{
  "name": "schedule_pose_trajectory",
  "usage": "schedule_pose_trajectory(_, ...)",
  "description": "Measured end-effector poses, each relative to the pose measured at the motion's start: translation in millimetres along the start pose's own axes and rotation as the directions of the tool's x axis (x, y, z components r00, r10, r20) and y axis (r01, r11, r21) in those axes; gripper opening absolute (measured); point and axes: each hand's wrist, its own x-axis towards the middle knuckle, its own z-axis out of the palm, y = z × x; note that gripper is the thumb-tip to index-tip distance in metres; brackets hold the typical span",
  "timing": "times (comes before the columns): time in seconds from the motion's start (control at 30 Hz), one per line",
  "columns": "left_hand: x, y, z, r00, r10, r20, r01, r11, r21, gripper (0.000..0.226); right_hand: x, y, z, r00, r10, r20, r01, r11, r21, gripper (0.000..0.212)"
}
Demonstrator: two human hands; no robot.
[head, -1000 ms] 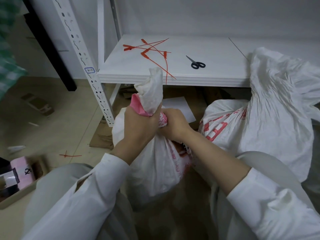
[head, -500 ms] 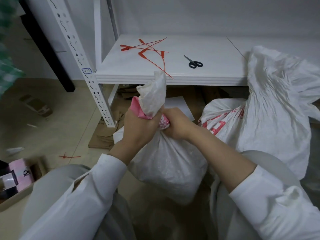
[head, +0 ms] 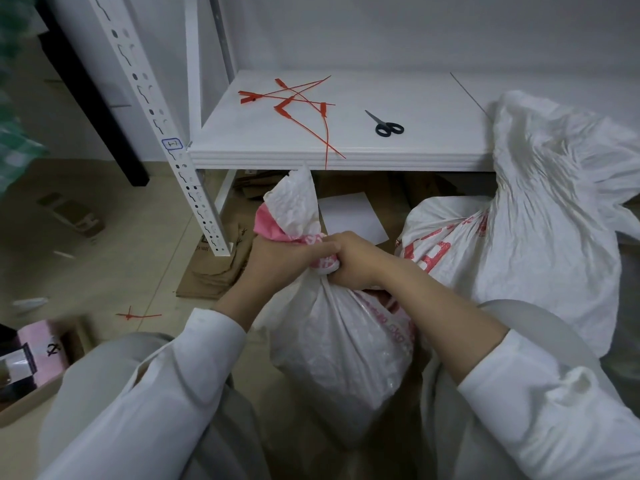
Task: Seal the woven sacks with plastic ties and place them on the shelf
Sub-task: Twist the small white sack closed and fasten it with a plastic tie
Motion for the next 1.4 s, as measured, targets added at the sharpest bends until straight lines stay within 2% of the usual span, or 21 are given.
schedule_pose_trajectory(0.07,-1,3,-1,0.995,-0.068,0.073,0.068,0.998,0.001,0.039,0,1,2,1.0,-0.011,0.008,0.012,1.0,-0.024,0.047)
schedule_pose_trajectory(0.17,3,5,0,0.992,-0.129,0.001,0.129,0.987,-0.098,0.025,1,1,3,1.0,-0.001,-0.014,0.001,1.0,-0.027,0.062)
schedule_pose_trajectory(0.27,10,5,0,0.97,-0.232,-0.07,0.216,0.959,-0.182,0.035,5,-1,3,0.995,0.022,-0.102,-0.03,0.996,-0.079,0.076)
schedule_pose_trajectory(0.4,12,4,-6,0.956,-0.292,-0.034,0.237,0.835,-0.497,0.013,3,-6,2,0.942,0.113,-0.317,-0.167,0.974,-0.15,0.089)
schedule_pose_trajectory(0.5,16,0,-8,0.933,-0.352,-0.073,0.225,0.729,-0.647,0.02,-3,-14,5,0.868,0.106,-0.486,-0.277,0.914,-0.296,0.079)
schedule_pose_trajectory(0.6,14,2,-2,0.921,-0.386,-0.055,0.22,0.629,-0.746,0.025,-5,-18,16,0.878,0.126,-0.462,-0.276,0.921,-0.273,0.055)
schedule_pose_trajectory(0.67,12,3,2,0.92,-0.388,-0.054,0.217,0.62,-0.754,0.022,-4,-16,22,0.879,0.157,-0.45,-0.269,0.943,-0.197,0.044)
schedule_pose_trajectory(0.77,15,4,2,0.911,-0.404,-0.082,0.208,0.622,-0.755,0.017,0,-11,24,0.892,0.167,-0.42,-0.236,0.965,-0.117,0.048)
schedule_pose_trajectory(0.87,17,4,3,0.919,-0.386,-0.078,0.214,0.655,-0.724,0.024,1,-6,19,0.907,0.134,-0.4,-0.211,0.965,-0.154,0.049)
schedule_pose_trajectory(1.0,13,2,7,0.939,-0.316,-0.134,0.197,0.816,-0.543,0.018,0,-7,13,0.94,0.055,-0.337,-0.123,0.975,-0.184,0.054)
schedule_pose_trajectory(1.1,16,-2,6,0.942,-0.293,-0.165,0.194,0.874,-0.446,0.032,1,-8,9,0.96,0.035,-0.278,-0.091,0.978,-0.189,0.05)
schedule_pose_trajectory(1.2,15,-10,8,0.963,-0.201,-0.178,0.15,0.952,-0.266,0.027,-2,-11,6,0.975,0.055,-0.215,-0.095,0.979,-0.179,0.043)
schedule_pose_trajectory(1.3,11,-15,9,0.978,-0.107,-0.18,0.089,0.99,-0.105,0.026,-6,-13,6,0.987,0.099,-0.125,-0.12,0.978,-0.172,0.037)
schedule_pose_trajectory(1.4,12,-14,9,0.993,-0.039,-0.11,0.03,0.997,-0.077,0.018,-6,-13,5,0.99,0.115,-0.079,-0.126,0.979,-0.158,0.029)
